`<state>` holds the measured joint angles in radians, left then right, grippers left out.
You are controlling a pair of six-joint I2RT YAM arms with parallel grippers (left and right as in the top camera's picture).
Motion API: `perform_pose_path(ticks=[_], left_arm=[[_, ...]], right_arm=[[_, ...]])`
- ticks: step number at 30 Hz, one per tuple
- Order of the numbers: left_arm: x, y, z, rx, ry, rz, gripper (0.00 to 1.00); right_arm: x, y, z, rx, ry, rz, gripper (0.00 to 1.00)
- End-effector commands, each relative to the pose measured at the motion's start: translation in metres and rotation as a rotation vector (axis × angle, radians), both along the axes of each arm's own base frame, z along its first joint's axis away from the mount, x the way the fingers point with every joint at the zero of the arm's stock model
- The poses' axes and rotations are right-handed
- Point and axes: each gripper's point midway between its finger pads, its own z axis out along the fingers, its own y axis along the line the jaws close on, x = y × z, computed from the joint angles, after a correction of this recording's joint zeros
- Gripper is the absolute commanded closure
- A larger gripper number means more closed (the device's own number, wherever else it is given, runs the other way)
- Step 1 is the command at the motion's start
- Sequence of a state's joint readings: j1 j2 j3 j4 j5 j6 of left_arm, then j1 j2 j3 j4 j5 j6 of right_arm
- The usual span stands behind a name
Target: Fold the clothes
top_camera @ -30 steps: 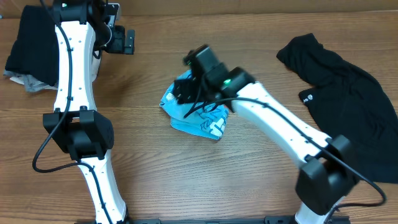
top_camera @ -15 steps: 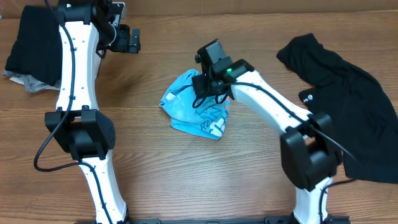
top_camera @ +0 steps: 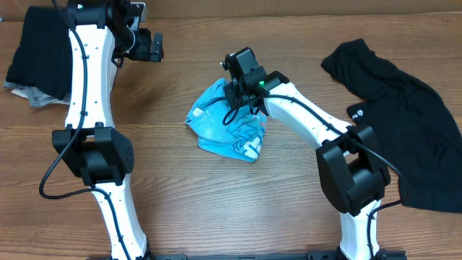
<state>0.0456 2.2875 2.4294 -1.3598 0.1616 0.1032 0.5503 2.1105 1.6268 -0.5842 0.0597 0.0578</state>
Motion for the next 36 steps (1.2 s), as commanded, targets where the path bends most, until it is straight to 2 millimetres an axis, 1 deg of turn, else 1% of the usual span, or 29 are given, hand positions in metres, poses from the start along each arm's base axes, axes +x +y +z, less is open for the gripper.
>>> perform_pose_path(ticks=[1, 4, 8, 11, 12, 13, 14, 15, 16, 18, 20, 23, 25, 28, 30, 33, 36], left_arm=[[0.001, -0.006, 0.001, -0.019, -0.004, 0.0, 0.0], [0.001, -0.006, 0.001, -0.019, -0.007, 0.0, 0.0], [0.001, -0.006, 0.001, -0.019, -0.006, 0.0, 0.0], [0.001, -0.006, 0.001, -0.019, -0.006, 0.0, 0.0], [0.001, -0.006, 0.001, -0.019, -0.006, 0.0, 0.0], [0.001, -0.006, 0.001, -0.019, -0.006, 0.0, 0.0], [0.001, -0.006, 0.001, -0.019, -0.006, 0.0, 0.0], [0.001, -0.006, 0.001, -0.019, -0.005, 0.0, 0.0], [0.001, -0.006, 0.001, -0.019, -0.004, 0.0, 0.0], [0.0, -0.006, 0.001, -0.019, -0.002, 0.0, 0.0], [0.0, -0.006, 0.001, -0.019, 0.0, -0.001, 0.0], [0.0, -0.006, 0.001, -0.019, -0.001, 0.0, 0.0], [0.0, -0.006, 0.001, -0.019, -0.001, 0.0, 0.0], [0.0, -0.006, 0.001, -0.019, -0.002, 0.0, 0.0], [0.001, -0.006, 0.001, -0.019, -0.003, 0.0, 0.0], [0.0, -0.006, 0.001, -0.019, -0.001, -0.001, 0.0], [-0.001, -0.006, 0.0, -0.019, 0.004, 0.0, 0.0]], right_arm=[[0.015, 0.004, 0.006, 0.013, -0.061, -0.005, 0.96], [0.033, 0.015, 0.024, 0.071, -0.149, -0.01, 0.96], [0.057, 0.029, 0.052, 0.179, -0.274, -0.042, 0.96], [0.069, 0.036, 0.072, 0.248, -0.351, -0.059, 0.96], [0.071, 0.037, 0.076, 0.264, -0.363, -0.066, 0.95], [0.073, 0.038, 0.079, 0.278, -0.372, -0.072, 0.84], [0.074, 0.039, 0.081, 0.284, -0.374, -0.077, 0.48], [0.073, 0.039, 0.082, 0.289, -0.365, -0.085, 0.04], [0.072, 0.038, 0.083, 0.292, -0.351, -0.095, 0.0], [0.064, 0.037, 0.086, 0.3, -0.295, -0.106, 0.0], [0.048, 0.04, 0.093, 0.311, -0.223, -0.084, 0.0], [0.012, 0.051, 0.105, 0.336, -0.097, -0.002, 0.0], [-0.012, 0.062, 0.108, 0.355, -0.022, 0.055, 0.0], [-0.039, 0.077, 0.1, 0.332, 0.043, 0.107, 0.0], [-0.048, 0.083, 0.088, 0.28, 0.047, 0.118, 0.0], [-0.054, 0.088, 0.07, 0.203, 0.044, 0.128, 0.0], [-0.052, 0.086, 0.05, 0.161, 0.062, 0.114, 0.0]])
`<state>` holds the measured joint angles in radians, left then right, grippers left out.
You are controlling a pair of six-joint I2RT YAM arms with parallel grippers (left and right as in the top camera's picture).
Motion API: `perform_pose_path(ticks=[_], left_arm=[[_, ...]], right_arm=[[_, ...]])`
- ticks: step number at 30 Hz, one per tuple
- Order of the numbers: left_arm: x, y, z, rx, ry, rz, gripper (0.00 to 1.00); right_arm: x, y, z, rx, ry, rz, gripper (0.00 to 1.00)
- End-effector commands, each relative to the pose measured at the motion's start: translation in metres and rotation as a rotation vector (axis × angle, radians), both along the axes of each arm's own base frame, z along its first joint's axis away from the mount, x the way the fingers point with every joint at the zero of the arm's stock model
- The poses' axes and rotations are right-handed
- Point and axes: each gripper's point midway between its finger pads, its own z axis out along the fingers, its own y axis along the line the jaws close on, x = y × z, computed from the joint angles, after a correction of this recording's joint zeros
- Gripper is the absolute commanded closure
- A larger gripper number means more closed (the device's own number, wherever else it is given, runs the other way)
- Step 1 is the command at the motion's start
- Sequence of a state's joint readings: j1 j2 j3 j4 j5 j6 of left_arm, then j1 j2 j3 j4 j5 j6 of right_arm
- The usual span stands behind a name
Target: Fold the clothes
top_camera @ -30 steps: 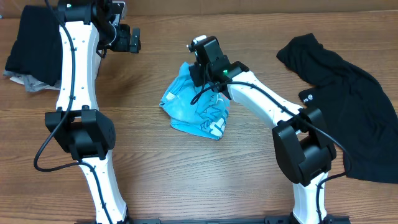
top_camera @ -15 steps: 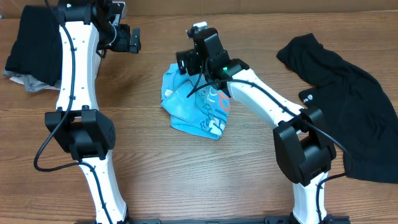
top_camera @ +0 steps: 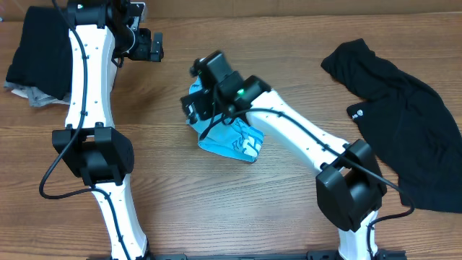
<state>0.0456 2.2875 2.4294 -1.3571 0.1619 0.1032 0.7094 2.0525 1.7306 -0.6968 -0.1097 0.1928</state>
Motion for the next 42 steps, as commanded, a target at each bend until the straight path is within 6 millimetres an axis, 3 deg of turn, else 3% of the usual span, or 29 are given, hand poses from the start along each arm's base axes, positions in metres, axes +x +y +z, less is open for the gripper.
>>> perform_pose_path(ticks=[1, 4, 12, 18, 22, 28, 34, 38, 42], left_arm=[[-0.002, -0.006, 0.0, -0.019, 0.008, 0.0, 0.0], [-0.002, -0.006, 0.0, -0.019, 0.008, 0.0, 0.0], [-0.002, -0.006, 0.0, -0.019, 0.006, 0.0, 0.0], [0.0, -0.006, 0.001, -0.014, -0.002, -0.006, 0.0], [0.002, -0.006, 0.001, -0.015, -0.012, -0.007, 0.0], [0.005, -0.006, 0.003, -0.014, -0.025, -0.007, 0.0], [0.007, -0.006, 0.003, -0.014, -0.031, -0.007, 0.0], [0.007, -0.006, 0.003, -0.014, -0.032, -0.007, 0.0], [0.007, -0.005, 0.003, -0.01, -0.032, -0.009, 0.0]], right_arm=[[0.016, -0.008, -0.012, -0.049, -0.026, -0.033, 0.0], [0.028, -0.02, -0.026, -0.095, -0.037, -0.076, 0.0], [0.057, -0.036, -0.026, -0.077, -0.085, -0.117, 0.02], [0.05, -0.031, -0.029, -0.007, -0.013, -0.07, 0.26], [0.047, -0.03, -0.034, -0.015, 0.001, -0.06, 0.33], [0.043, -0.032, -0.062, -0.041, 0.036, -0.059, 0.4], [0.04, -0.031, -0.066, -0.039, 0.053, -0.053, 0.67], [0.036, -0.032, -0.068, -0.051, 0.069, -0.049, 0.95], [0.022, -0.029, -0.069, -0.03, 0.132, -0.021, 0.96]])
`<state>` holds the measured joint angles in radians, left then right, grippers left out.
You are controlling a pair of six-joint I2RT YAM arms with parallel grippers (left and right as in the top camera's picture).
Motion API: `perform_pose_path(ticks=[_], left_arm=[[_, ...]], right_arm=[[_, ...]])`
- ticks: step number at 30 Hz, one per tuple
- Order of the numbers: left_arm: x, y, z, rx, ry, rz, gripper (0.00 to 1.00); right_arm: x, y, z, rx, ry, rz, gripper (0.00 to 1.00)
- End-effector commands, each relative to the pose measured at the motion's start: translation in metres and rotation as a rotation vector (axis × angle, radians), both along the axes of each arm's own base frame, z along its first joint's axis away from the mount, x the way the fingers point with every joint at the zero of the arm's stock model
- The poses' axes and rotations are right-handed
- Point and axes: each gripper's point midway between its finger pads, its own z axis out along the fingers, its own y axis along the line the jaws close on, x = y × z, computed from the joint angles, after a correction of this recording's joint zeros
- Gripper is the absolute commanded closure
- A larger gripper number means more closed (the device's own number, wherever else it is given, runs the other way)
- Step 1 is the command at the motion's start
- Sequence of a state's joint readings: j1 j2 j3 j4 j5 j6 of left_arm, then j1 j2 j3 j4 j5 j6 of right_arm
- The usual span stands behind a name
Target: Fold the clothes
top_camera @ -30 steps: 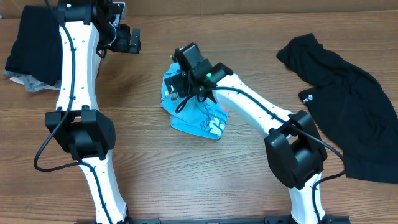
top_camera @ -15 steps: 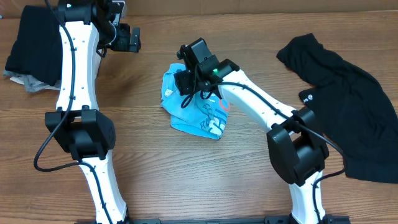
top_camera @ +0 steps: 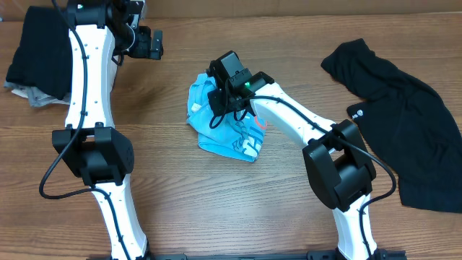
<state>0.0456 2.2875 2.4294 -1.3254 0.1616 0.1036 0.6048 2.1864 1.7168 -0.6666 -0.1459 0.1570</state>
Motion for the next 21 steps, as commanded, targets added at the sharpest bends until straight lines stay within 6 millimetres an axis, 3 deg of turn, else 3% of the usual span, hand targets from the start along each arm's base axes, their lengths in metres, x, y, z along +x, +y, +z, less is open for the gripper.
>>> perform_pose_path(ticks=[1, 7, 12, 21], left_arm=[[0.0, -0.005, 0.0, -0.011, -0.001, -0.009, 0.0], [0.001, -0.003, 0.001, -0.011, -0.005, -0.004, 0.0], [0.002, 0.001, 0.001, -0.011, -0.012, 0.004, 0.0], [0.004, 0.01, 0.002, -0.01, -0.02, 0.019, 0.0]], right_arm=[[-0.015, 0.01, 0.003, 0.042, 0.057, 0.042, 0.96], [-0.048, 0.019, 0.031, 0.096, 0.158, 0.077, 0.96], [-0.086, 0.025, 0.06, 0.096, 0.219, 0.099, 0.96], [-0.161, 0.055, 0.06, 0.054, 0.36, 0.188, 0.96]])
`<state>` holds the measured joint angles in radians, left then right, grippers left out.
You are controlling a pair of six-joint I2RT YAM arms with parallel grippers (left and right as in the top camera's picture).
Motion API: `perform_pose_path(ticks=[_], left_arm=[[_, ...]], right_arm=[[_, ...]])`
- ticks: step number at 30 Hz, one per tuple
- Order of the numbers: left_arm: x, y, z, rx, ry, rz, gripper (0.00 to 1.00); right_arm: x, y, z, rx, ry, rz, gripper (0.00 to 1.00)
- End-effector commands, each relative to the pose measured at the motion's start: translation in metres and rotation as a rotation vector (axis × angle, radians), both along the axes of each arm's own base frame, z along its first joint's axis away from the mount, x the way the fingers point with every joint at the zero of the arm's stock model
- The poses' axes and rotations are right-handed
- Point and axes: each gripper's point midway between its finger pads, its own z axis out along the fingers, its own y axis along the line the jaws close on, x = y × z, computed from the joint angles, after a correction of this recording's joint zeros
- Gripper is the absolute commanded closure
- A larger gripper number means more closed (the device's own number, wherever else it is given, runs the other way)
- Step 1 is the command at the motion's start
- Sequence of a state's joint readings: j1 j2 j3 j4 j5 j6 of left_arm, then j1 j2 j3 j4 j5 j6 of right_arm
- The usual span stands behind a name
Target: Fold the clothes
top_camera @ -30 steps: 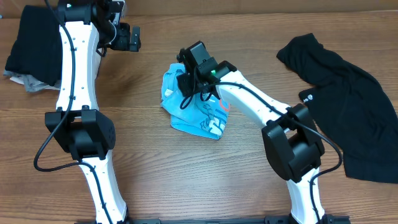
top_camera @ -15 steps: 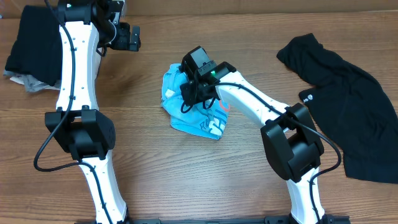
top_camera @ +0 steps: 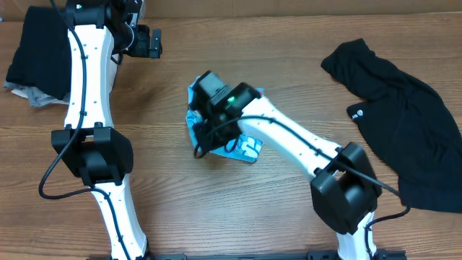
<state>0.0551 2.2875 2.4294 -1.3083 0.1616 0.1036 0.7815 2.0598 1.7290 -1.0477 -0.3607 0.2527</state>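
A crumpled light-blue garment [top_camera: 245,144] lies mid-table, mostly covered by my right arm. My right gripper [top_camera: 196,124] hangs over the garment's left edge; its fingers are hidden under the wrist, so I cannot tell their state. A black garment [top_camera: 404,115] lies spread out at the right. My left gripper [top_camera: 157,42] hovers at the far left, apart from any cloth, and looks open with nothing in it.
A folded dark stack [top_camera: 36,54] sits at the far left corner over a grey scrap. The left arm's white links [top_camera: 90,87] stand along the left side. The wooden table [top_camera: 216,209] runs bare toward the front.
My right gripper has moved from above the blue garment's upper middle down and left to its left edge. The blue cloth looks more bunched under the arm. The left arm has not moved.
My right gripper first stood over the blue garment's top right. Then it was over the garment's upper left, then back over its upper middle. Now it is low on the left edge. The garment stayed crumpled in the same spot throughout.
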Motion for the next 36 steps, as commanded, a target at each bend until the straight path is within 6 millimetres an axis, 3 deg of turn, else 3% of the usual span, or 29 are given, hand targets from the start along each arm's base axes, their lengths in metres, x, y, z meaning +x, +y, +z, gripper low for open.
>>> perform_pose_path(ticks=[1, 3, 4, 5, 6, 8, 12, 14, 16, 22, 28, 36], left_arm=[[0.0, 0.005, 0.001, -0.011, -0.003, 0.01, 0.0], [0.0, 0.005, 0.001, -0.011, -0.003, 0.011, 0.0], [0.0, 0.005, 0.0, -0.011, -0.002, 0.011, 0.0], [0.0, 0.005, 0.0, -0.011, -0.002, 0.011, 0.0], [0.0, 0.005, 0.0, -0.011, -0.001, 0.011, 0.0], [-0.001, 0.005, 0.0, -0.011, 0.001, 0.01, 0.0], [-0.004, 0.004, -0.001, -0.009, 0.014, 0.0, 0.0], [-0.006, 0.004, -0.002, -0.013, 0.024, -0.001, 0.0], [-0.009, 0.001, -0.003, -0.028, 0.037, -0.007, 0.0], [-0.027, -0.027, -0.004, -0.141, 0.101, -0.075, 0.0], [-0.045, -0.047, -0.008, -0.143, 0.174, -0.117, 0.0], [-0.076, -0.088, -0.027, -0.115, 0.299, -0.243, 0.0]], right_arm=[[-0.023, 0.022, 0.019, 0.046, 0.009, 0.031, 0.96], [-0.033, 0.029, 0.019, 0.044, 0.001, 0.059, 0.94], [-0.036, 0.032, 0.019, 0.044, -0.003, 0.067, 0.71], [-0.037, 0.032, 0.019, 0.042, -0.004, 0.066, 0.41], [-0.037, 0.032, 0.019, 0.041, 0.002, 0.052, 0.23], [-0.029, 0.028, 0.024, 0.046, 0.008, 0.009, 0.11], [0.002, 0.003, 0.049, 0.086, -0.027, -0.085, 0.07], [0.024, -0.016, 0.067, 0.114, -0.059, -0.151, 0.0], [0.049, -0.041, 0.08, 0.127, -0.089, -0.234, 0.0], [0.11, -0.126, 0.082, 0.114, -0.077, -0.514, 0.0], [0.131, -0.18, 0.074, 0.091, -0.043, -0.666, 0.0], [0.138, -0.221, 0.067, 0.025, -0.043, -0.76, 0.0]])
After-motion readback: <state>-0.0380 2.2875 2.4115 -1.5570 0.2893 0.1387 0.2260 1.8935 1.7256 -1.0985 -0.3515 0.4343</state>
